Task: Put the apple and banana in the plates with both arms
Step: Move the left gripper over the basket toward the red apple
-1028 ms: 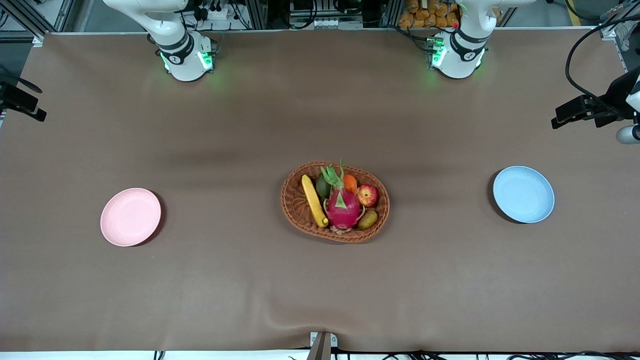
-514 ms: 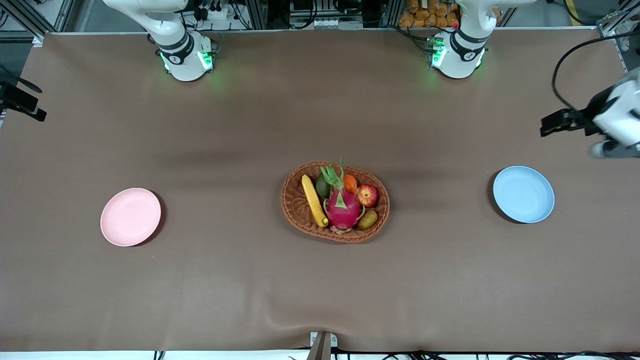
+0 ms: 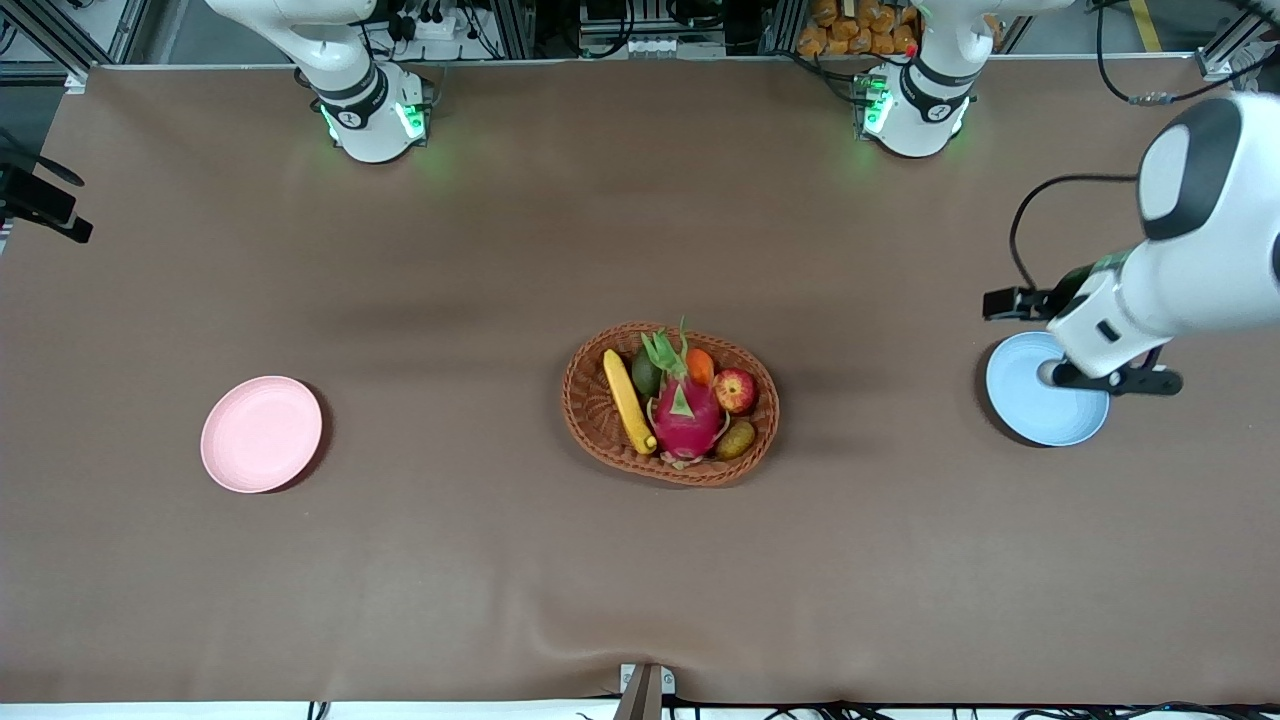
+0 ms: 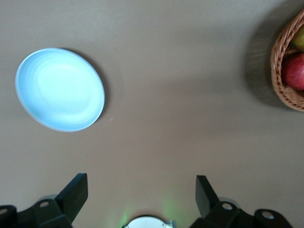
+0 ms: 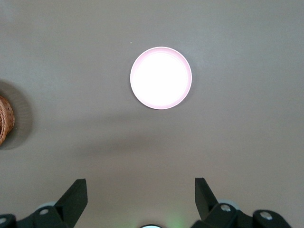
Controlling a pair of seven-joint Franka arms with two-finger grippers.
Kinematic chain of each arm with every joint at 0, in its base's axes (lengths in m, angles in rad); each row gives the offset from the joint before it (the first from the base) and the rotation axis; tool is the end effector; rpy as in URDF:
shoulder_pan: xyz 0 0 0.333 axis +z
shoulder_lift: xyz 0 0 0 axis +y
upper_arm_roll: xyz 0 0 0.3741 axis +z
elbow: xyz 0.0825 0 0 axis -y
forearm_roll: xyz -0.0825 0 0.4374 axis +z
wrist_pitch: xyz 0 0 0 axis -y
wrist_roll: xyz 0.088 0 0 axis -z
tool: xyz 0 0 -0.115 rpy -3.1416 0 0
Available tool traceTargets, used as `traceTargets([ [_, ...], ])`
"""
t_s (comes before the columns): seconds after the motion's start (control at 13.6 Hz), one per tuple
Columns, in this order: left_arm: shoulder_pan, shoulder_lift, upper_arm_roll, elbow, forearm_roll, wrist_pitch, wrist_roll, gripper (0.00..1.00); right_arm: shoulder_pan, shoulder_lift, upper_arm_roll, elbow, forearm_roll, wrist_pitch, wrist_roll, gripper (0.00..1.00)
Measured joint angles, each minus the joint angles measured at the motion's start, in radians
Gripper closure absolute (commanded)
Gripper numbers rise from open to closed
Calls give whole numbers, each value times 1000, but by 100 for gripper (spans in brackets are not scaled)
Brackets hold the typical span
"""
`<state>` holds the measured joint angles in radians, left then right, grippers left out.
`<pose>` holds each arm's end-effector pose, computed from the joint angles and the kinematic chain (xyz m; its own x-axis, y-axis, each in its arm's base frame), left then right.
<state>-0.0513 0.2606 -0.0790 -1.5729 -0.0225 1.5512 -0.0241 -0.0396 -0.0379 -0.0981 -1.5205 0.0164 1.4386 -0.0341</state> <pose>0.6669 -0.0847 0.5049 0.9547 -0.1044 -0.2787 -0.0984 -0.9945 0.0354 0.5742 -0.0789 0.7118 0.9939 -0.1009 -0.0434 -0.1019 -0.9946 -0.0215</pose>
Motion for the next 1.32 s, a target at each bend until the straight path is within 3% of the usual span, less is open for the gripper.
traceTargets([
  [0.22,0,59,-60,-21,-21,128,5,0,0,0,0,3,0,0,-1,0],
  [0.51,-6,104,-154,-117,-47,338,5,0,-3,0,-4,35,-1,-15,-1,0],
  [0.81,-21,148,-233,-148,-49,469,5,0,-15,0,-6,74,-1,-19,-1,0],
  [1.32,-143,198,-239,-250,-28,758,66,0,-99,-1,-9,148,-2,-162,-8,0],
])
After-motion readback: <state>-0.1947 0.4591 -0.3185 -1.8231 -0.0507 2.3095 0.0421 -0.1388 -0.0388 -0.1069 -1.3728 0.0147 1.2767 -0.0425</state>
